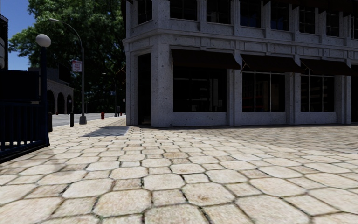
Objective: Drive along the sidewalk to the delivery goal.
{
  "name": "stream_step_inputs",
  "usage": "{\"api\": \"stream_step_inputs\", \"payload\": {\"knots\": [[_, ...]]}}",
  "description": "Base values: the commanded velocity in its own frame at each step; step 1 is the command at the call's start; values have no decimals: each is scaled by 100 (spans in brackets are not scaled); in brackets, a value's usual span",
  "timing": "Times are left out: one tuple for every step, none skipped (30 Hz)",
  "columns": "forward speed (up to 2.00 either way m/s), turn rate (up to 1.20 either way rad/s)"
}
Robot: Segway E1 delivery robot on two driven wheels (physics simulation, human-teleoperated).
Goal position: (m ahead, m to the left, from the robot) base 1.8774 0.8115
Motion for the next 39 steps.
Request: {"api": "stream_step_inputs", "payload": {"knots": [[62,31],[62,31],[62,34],[62,38],[62,41],[62,41],[62,43],[62,43],[62,44],[62,44],[62,44],[62,44],[62,44],[62,44],[62,44],[62,44],[62,44],[62,44],[62,44],[62,44],[62,44],[62,44],[62,44],[62,44],[62,44],[62,44],[62,44],[62,44],[62,44],[62,44],[61,44],[61,44],[61,44],[61,44],[61,44],[61,44],[61,44],[60,45],[60,46]]}}
